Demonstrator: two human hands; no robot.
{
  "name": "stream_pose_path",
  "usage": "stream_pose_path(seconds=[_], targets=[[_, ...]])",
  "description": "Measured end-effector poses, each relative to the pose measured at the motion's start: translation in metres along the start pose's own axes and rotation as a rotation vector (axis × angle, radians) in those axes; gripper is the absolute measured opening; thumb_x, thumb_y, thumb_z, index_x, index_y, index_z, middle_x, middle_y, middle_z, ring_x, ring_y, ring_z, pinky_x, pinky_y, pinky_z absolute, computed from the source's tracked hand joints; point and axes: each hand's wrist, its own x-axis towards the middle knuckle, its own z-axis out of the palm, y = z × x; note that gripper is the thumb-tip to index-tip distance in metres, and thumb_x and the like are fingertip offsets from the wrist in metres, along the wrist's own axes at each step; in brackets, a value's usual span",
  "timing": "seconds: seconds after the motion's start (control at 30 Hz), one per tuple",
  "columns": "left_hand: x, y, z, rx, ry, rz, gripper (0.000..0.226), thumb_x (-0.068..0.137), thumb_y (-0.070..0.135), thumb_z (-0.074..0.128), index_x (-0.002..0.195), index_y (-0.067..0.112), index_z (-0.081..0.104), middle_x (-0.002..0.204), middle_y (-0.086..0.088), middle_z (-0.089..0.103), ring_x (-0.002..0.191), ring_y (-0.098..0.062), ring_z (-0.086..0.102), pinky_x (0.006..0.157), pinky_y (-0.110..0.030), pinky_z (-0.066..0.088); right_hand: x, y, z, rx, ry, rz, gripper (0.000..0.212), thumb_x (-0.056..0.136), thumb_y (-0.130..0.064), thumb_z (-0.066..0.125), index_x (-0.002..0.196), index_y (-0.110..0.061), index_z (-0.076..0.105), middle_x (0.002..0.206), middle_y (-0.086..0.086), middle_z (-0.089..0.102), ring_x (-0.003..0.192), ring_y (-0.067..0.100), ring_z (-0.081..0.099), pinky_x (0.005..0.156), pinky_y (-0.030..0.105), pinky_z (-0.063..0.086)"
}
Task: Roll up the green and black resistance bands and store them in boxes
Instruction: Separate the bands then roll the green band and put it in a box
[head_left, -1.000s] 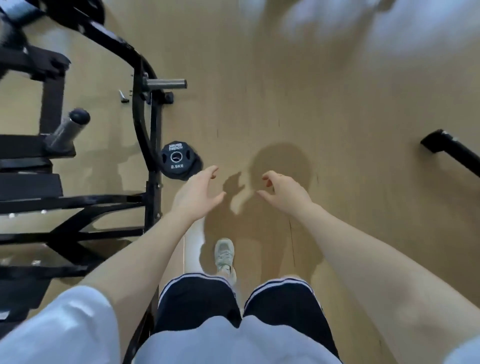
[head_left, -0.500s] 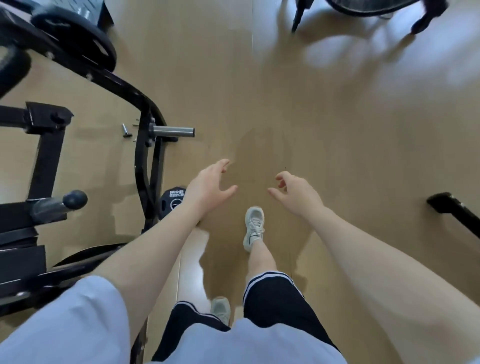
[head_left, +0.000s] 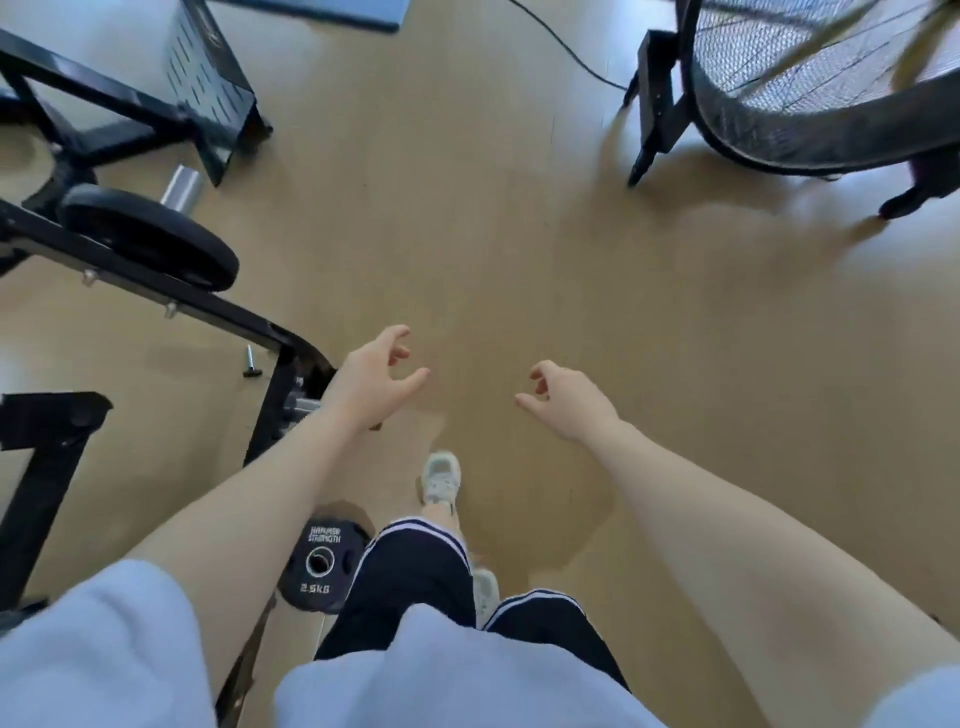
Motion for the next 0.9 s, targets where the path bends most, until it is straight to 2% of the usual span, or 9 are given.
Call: stream_pose_path(seconds=[0.13,0.4,0.63,0.77,0.9], targets=[[0.097,-0.003,-0.035,0.031,0.044,-0.005,0.059,0.085,0.030,0.061,0.137,0.016,0.036,0.120,-0.004,0.058,0.112,-0.019,0.053,0.097,-0.032,0.039,0.097,-0.037,-0.037,-0.025,-0.022,-0.082,0.050,0.088,-0.043,0.056,0.128,-0.016,0.044,0.125,0.002,0.055,0.109,0.020,0.054,0.088,0.038,0.047],[0.282,0.019,-0.115,-0.027,-0.035,-0.076,0.053,0.087,0.030,0.058,0.136,0.021,0.038,0.119,0.002,0.057,0.112,-0.014,0.051,0.090,-0.024,0.038,0.274,-0.106,-0.147,-0.046,-0.023,-0.134,0.051,0.089,-0.044,0.054,0.130,-0.016,0.045,0.129,-0.001,0.053,0.115,0.017,0.051,0.088,0.034,0.045],[0.453,0.075,-0.159,-0.107,-0.053,-0.009,0.053,0.085,0.025,0.061,0.134,0.019,0.040,0.116,0.001,0.059,0.111,-0.014,0.052,0.095,-0.028,0.040,0.427,-0.113,-0.243,0.010,0.021,-0.072,0.056,0.088,-0.043,0.056,0.134,-0.015,0.039,0.126,0.001,0.054,0.110,0.020,0.053,0.082,0.033,0.044],[0.581,0.103,-0.175,-0.107,-0.044,0.030,0.051,0.086,0.024,0.060,0.133,0.017,0.041,0.117,-0.002,0.059,0.110,-0.016,0.053,0.095,-0.029,0.042,0.541,-0.113,-0.303,0.008,0.066,-0.065,0.056,0.088,-0.045,0.055,0.134,-0.017,0.040,0.125,-0.001,0.054,0.111,0.020,0.053,0.086,0.035,0.045],[0.712,0.137,-0.205,-0.061,-0.088,0.007,0.052,0.088,0.023,0.058,0.136,0.016,0.038,0.120,-0.003,0.058,0.114,-0.017,0.051,0.090,-0.024,0.038,0.660,-0.115,-0.383,0.032,0.036,-0.041,0.055,0.087,-0.046,0.056,0.131,-0.016,0.042,0.122,0.002,0.057,0.109,0.022,0.054,0.088,0.036,0.045]])
